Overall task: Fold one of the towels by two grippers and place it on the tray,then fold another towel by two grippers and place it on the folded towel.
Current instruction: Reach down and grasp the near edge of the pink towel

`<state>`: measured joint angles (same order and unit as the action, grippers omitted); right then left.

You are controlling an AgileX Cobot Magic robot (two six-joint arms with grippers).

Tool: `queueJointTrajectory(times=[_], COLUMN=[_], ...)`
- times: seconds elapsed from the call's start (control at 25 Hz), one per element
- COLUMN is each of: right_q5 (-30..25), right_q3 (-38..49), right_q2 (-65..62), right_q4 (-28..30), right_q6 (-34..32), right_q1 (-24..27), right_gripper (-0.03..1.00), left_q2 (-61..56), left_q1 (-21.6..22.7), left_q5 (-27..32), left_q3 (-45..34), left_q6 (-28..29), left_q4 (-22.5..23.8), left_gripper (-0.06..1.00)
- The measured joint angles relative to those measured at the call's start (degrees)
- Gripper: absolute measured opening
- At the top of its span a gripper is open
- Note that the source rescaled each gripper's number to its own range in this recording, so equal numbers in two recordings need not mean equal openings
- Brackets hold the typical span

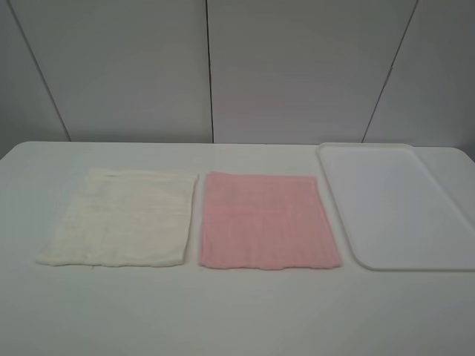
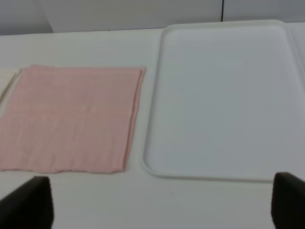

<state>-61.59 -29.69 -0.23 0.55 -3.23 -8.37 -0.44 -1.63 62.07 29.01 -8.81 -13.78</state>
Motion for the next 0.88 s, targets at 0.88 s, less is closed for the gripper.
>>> queueJointTrajectory(times=[0.88], right_q5=[0.00], right_q3=[0.00], right_q2=[0.00], right_q4=[0.00], right_q6=[0.00], right_q1=[0.00], right_gripper=[0.97], left_q2=[0.00], left_q1=[0.00], left_q5=[0.00], left_q3=[0.00], left_q6=[0.00], left_q4=[0.00], left_gripper=[0.99])
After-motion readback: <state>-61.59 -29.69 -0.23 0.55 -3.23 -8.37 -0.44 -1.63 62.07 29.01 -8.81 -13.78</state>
